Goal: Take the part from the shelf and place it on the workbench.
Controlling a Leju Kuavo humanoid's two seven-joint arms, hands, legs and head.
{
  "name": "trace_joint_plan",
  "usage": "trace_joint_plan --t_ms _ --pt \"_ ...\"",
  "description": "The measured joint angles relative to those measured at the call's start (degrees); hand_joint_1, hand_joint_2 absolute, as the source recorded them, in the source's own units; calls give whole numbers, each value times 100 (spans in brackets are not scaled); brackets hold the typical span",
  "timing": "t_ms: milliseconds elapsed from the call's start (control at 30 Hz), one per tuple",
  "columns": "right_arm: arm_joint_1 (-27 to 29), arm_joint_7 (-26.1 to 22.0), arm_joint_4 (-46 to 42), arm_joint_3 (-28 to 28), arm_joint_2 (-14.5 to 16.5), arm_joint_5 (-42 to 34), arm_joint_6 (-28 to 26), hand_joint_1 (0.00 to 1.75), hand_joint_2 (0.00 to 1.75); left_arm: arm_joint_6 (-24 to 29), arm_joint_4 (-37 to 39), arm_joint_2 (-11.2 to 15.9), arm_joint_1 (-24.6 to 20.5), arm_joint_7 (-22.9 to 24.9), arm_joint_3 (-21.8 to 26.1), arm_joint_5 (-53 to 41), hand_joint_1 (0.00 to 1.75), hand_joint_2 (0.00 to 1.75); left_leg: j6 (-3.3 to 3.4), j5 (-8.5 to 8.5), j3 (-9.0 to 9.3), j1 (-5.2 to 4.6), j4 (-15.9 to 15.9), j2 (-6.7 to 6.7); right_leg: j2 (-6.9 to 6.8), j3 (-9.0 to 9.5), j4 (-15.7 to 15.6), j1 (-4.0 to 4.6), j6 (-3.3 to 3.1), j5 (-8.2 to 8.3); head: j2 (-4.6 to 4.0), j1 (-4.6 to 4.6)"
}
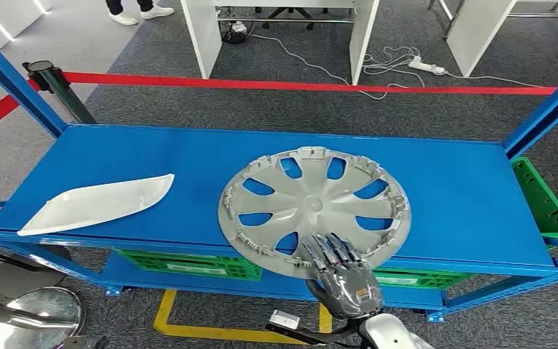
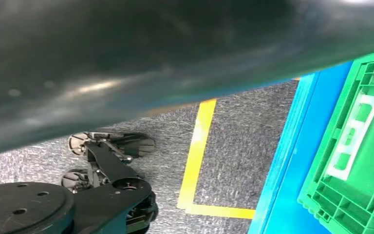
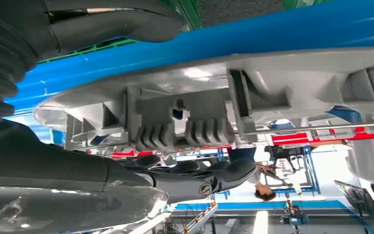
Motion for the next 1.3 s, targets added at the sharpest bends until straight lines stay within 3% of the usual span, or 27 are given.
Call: trace_joint_plan --t_ms 733,1300 --pt "-11 -168 -88 -204 188 144 -75 175 175 49 -1 -10 -22 -52 2 -101 0 0 0 0 1 0 0 0 0 0 0 0 0 0 0 -1" --pt "435 -754 -1695 -506 457 116 -80 175 175 320 0 -35 -42 -150 98 -242 0 0 0 0 0 0 0 0 -1 -1 0 0 -1 -1 0 0"
